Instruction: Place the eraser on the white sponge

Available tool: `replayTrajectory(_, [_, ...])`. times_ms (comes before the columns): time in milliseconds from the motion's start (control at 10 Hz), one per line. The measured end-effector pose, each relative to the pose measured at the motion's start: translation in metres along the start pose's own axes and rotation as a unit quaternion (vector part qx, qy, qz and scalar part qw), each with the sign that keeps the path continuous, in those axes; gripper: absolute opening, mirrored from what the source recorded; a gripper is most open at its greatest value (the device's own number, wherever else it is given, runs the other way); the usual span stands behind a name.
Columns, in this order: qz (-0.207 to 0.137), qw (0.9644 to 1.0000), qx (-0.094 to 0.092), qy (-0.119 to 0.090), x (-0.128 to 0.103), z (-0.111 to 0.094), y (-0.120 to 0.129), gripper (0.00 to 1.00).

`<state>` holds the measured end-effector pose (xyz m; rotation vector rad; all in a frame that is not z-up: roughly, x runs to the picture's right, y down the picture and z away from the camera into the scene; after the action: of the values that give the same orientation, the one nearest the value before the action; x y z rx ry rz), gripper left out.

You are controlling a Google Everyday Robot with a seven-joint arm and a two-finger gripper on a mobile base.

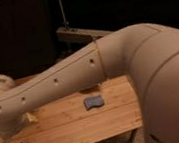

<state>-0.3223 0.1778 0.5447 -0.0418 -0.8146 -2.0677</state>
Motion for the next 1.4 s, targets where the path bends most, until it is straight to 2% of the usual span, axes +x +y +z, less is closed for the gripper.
replayTrajectory(200, [-0.025, 0.9996, -0.009, -0.003, 0.013, 0.020, -0.029, 0.80])
replayTrajectory(300, [-0.031, 0.9994, -0.013, -0.010, 0.015, 0.035, -0.032, 0.80])
replayTrajectory(700, [-0.040, 0.9985, -0.004, -0.037, 0.018, 0.097, -0.015, 0.80])
replayTrajectory(1000, [-0.046, 0.9979, -0.006, -0.045, 0.010, 0.116, -0.032, 0.80])
replayTrajectory(1200, [-0.058, 0.9971, -0.010, -0.048, 0.005, 0.121, -0.053, 0.80])
replayTrajectory(1400, [-0.062, 0.9966, -0.013, -0.053, 0.004, 0.130, -0.057, 0.80])
